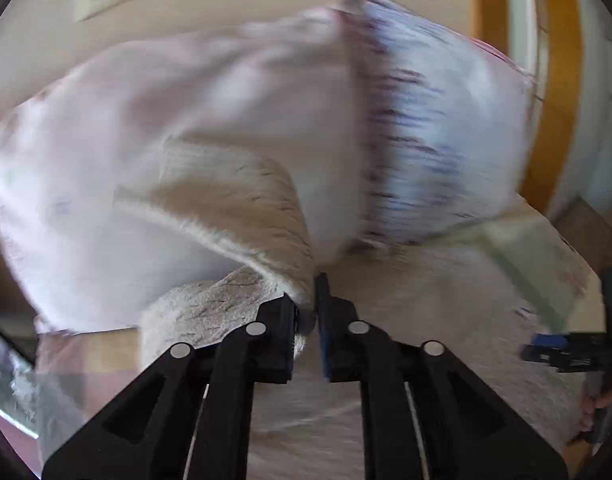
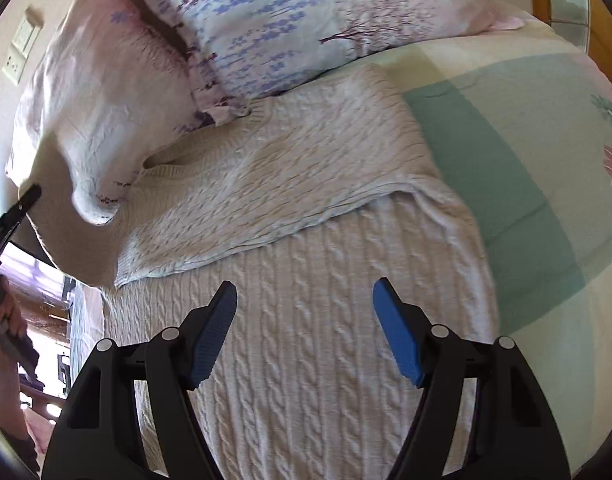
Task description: Fold small clothes
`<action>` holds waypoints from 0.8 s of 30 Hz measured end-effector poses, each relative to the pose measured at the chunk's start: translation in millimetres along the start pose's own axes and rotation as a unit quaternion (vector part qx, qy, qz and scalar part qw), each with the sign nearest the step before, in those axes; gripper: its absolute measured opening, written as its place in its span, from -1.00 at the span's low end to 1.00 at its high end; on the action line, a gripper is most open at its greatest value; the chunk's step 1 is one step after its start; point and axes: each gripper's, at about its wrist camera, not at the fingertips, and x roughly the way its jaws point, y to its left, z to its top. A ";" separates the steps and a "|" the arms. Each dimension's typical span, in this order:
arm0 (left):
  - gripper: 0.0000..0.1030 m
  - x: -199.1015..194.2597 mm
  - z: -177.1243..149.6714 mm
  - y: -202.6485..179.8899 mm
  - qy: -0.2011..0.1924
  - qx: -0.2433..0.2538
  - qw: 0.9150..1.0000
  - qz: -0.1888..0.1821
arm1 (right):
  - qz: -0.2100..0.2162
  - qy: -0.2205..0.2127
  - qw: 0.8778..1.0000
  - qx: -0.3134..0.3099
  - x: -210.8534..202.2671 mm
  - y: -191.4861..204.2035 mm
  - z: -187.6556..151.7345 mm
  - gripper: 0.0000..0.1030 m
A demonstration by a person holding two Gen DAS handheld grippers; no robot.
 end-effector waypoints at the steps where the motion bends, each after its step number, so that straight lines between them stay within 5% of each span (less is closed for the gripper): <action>1: -0.56 15.4 -1.2 -33.8 0.020 0.012 0.999 -0.036 | -0.005 0.001 1.000 -0.002 -1.0 -5.3 0.0 0.40; 4: -0.44 45.9 -18.1 -63.9 0.078 -0.004 0.996 -0.047 | -0.011 0.005 1.000 -0.001 -8.0 -19.6 -0.8 0.40; 5: -0.41 43.7 -29.9 -51.9 0.091 -0.033 0.995 -0.037 | -0.010 0.003 1.000 0.002 -15.8 -27.9 -3.3 0.40; 8: 0.21 9.7 -72.8 4.4 0.097 -0.107 0.990 0.014 | -0.017 0.008 1.000 0.023 -35.7 -57.5 -17.0 0.40; 9: 0.23 -2.1 -89.7 22.0 0.102 -0.120 0.987 0.036 | -0.012 0.017 0.999 0.037 -39.6 -67.4 -22.3 0.39; 13: 0.23 -33.3 -161.8 70.2 0.167 -0.179 0.967 0.071 | 0.033 0.070 0.993 0.090 -48.3 -100.6 -52.2 0.24; 17: 0.06 -61.0 -220.5 82.6 0.190 -0.279 0.941 0.013 | 0.084 0.107 0.985 0.110 -50.6 -105.0 -78.1 0.08; 22: -0.24 -89.2 -257.1 60.0 0.185 -0.314 0.931 -0.023 | 0.169 0.191 0.955 0.149 -38.3 -99.6 -124.0 -0.69; 24: -0.39 -95.9 -265.4 54.2 0.183 -0.329 0.926 -0.031 | 0.187 0.213 0.946 0.158 -33.7 -95.1 -140.2 -0.81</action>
